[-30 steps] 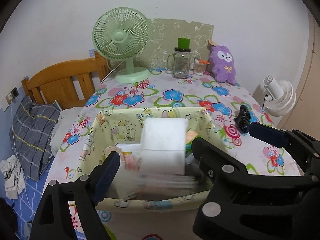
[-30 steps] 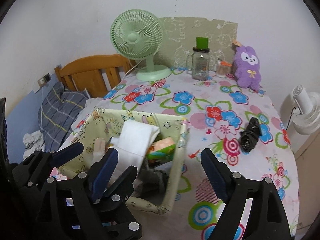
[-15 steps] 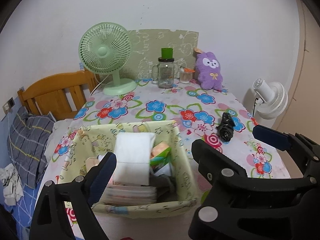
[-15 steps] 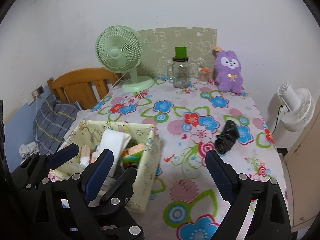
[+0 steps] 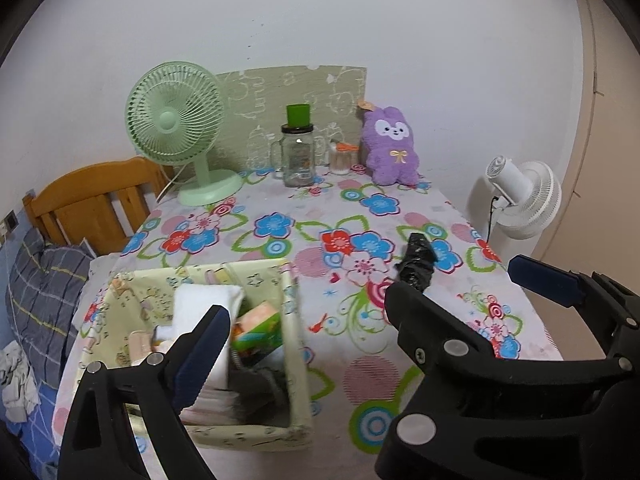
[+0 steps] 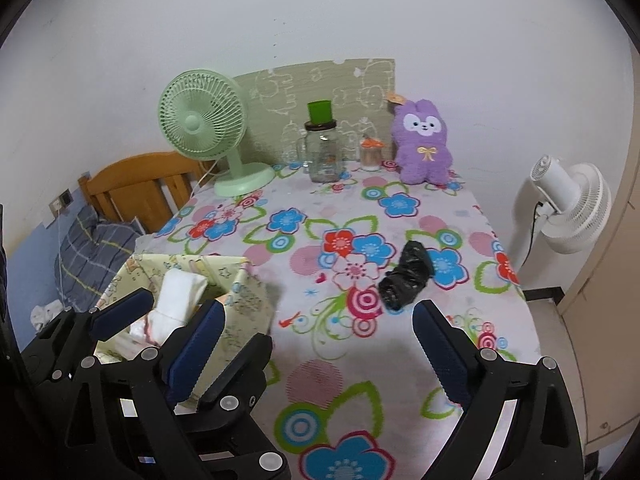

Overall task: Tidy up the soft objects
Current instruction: 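Withdraw both tools from the box toward the black plastic bundle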

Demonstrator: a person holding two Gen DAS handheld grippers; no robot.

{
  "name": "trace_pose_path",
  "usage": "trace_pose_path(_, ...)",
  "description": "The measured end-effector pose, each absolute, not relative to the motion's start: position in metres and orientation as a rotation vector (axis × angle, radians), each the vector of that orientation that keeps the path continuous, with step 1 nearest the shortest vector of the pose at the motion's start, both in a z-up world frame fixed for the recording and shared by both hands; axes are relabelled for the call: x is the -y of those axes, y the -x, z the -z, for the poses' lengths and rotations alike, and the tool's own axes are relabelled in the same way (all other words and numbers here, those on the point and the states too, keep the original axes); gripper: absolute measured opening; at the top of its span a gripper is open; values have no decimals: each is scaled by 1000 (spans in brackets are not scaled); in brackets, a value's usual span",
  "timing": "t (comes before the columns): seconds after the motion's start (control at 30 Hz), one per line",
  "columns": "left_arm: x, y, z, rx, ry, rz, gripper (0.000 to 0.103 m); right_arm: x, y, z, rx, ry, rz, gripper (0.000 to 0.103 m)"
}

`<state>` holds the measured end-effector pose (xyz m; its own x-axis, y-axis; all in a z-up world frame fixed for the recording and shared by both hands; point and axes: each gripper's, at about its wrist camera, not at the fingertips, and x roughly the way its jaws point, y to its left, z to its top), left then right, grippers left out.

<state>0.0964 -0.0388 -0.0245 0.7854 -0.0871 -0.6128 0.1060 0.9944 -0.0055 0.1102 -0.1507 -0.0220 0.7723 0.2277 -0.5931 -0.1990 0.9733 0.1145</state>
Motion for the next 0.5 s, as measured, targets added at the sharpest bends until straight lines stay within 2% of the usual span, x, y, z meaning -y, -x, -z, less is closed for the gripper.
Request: trace_pose_path(0.5,91,-113,35,-668,-78,191,96,204,-121,34,-647,-92,-150,101)
